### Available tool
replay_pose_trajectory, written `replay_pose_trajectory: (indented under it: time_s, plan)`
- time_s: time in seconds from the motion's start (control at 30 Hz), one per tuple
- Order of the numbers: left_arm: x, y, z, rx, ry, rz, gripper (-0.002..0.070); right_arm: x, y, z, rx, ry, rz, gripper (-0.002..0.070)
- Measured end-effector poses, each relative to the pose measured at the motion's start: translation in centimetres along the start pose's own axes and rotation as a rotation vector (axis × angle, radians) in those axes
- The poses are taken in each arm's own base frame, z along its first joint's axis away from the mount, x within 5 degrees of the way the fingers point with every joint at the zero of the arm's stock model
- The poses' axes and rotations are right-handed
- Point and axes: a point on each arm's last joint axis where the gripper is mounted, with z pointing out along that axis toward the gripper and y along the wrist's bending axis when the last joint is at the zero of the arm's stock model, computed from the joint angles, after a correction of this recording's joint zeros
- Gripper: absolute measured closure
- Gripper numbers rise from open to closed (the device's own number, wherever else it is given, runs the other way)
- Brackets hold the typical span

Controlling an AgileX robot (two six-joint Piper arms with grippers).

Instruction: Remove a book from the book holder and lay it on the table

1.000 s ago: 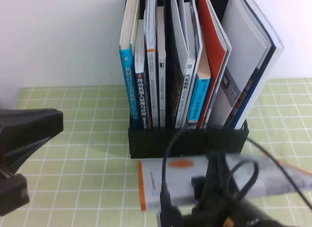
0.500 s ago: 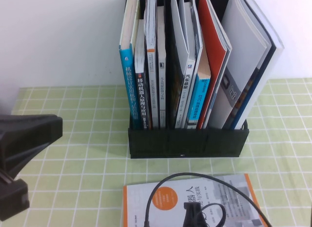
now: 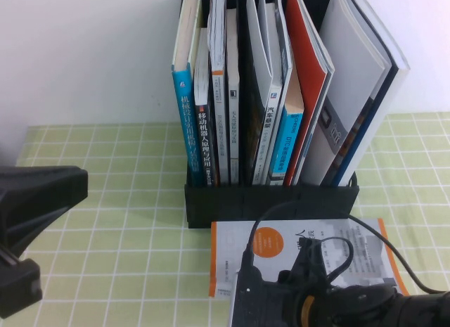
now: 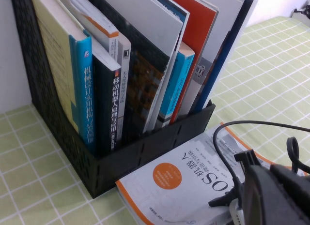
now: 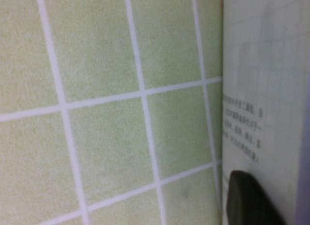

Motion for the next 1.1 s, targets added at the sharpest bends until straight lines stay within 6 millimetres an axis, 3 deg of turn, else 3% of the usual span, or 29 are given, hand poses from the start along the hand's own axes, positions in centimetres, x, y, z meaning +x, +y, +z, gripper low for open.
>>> replay_pose_trajectory:
  time_s: [0.23,0.43,0.53,0.63,0.77,0.87,0.97,1.1]
  plan:
    - [0.0,0.0,0.0,0.0,0.002,0.001,0.0678,-0.1,0.1,0.0,0.002,-0.004,0.038,0.0494]
    - [0.1,0.0,-0.1,0.0,0.015,0.002,0.0678,-0.5,-0.2,-0.8,-0.059,0.086,0.235,0.0206]
    - [0.2,0.0,-0.1,-0.001,0.022,0.003,0.0678,-1.8,-0.3,-2.8,-0.2,0.034,0.26,0.0159]
    - [0.2,0.0,-0.1,-0.004,0.024,0.006,0.0678,-4.3,-1.0,-6.5,-0.366,-0.112,0.301,0.0161]
    - [0.3,0.0,-0.1,-0.005,0.033,0.015,0.0678,-7.2,-2.7,-12.0,-0.53,-0.287,0.273,0.0226]
    - [0.4,0.1,0.0,-0.01,0.038,0.025,0.0678,-8.3,-4.4,-16.0,-0.567,-0.384,0.237,0.0363]
    - [0.7,0.2,0.2,-0.017,0.045,0.038,0.0678,-8.3,-5.9,-19.4,-0.537,-0.452,0.188,0.0565]
    - [2.5,0.7,0.6,-0.029,0.045,0.04,0.0678,-6.5,-7.5,-22.7,-0.404,-0.475,0.122,0.0655]
